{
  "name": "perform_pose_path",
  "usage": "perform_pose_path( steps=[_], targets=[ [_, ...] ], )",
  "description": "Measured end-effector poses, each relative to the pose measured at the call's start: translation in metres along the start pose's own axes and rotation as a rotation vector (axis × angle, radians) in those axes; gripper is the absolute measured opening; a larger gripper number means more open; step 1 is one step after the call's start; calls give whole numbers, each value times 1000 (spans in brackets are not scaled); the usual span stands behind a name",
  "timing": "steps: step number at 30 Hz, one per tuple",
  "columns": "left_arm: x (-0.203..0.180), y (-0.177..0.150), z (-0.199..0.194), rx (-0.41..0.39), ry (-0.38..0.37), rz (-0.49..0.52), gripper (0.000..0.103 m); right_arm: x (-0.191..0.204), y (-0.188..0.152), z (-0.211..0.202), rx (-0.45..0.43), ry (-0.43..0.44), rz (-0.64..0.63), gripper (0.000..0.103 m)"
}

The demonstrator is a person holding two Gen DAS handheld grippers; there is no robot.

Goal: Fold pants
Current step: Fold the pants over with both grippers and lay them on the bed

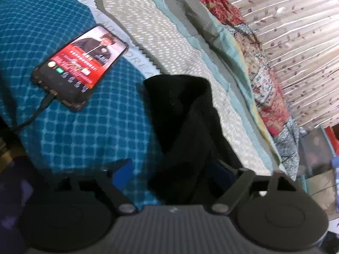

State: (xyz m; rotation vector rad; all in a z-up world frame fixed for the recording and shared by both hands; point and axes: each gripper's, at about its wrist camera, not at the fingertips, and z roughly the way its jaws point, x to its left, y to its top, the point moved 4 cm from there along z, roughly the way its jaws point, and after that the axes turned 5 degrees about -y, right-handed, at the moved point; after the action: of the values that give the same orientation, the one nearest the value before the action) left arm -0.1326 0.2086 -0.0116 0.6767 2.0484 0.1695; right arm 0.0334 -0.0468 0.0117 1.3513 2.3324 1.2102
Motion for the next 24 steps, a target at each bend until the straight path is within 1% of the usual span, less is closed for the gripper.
perform_pose_path(
  steps=[3,6,7,9,10,11,12,13,15,16,17,18,19,20,21,22,23,24],
  targets=[
    [-4,14,12,-14,-4,20,89,6,9,16,43,20,61,20],
    [-9,29,17,-42,21,62,89,13,8,25,92,42,131,20],
    [-12,33,18,-42,20,88,88,17,7,25,99,55,141,21],
    [-19,35,19,-12,6,152,79,29,5,11,80,133,125,23],
    [-22,35,22,7,0,180,68,37,4,4,60,164,86,25],
    [-25,32,25,35,-10,205,53,46,3,-2,42,190,31,28],
    [-24,29,30,70,-23,210,45,55,1,-7,25,210,-35,45],
    [-23,28,34,100,-40,200,36,66,-2,-13,7,223,-108,65],
    [-23,26,39,126,-74,163,30,92,-13,-15,-26,216,-280,83],
    [-27,27,41,127,-89,159,27,102,-20,-13,-25,207,-363,83],
    [-32,30,42,120,-99,162,24,114,-31,-5,-5,176,-471,81],
    [-37,31,41,112,-113,168,24,122,-41,8,22,125,-568,63],
    [-43,35,42,105,-136,176,24,124,-46,16,39,84,-614,33],
    [-49,39,40,91,-155,185,28,120,-40,20,45,78,-564,29],
    [-53,45,37,65,-160,193,34,112,-26,15,42,95,-453,18],
    [-55,52,31,25,-161,204,48,99,-9,8,23,117,-336,17],
    [-54,59,23,-31,-148,215,64,85,10,-3,-19,150,-223,17],
    [-50,67,17,-92,-113,219,70,71,26,-11,-48,190,-127,17]
  ],
)
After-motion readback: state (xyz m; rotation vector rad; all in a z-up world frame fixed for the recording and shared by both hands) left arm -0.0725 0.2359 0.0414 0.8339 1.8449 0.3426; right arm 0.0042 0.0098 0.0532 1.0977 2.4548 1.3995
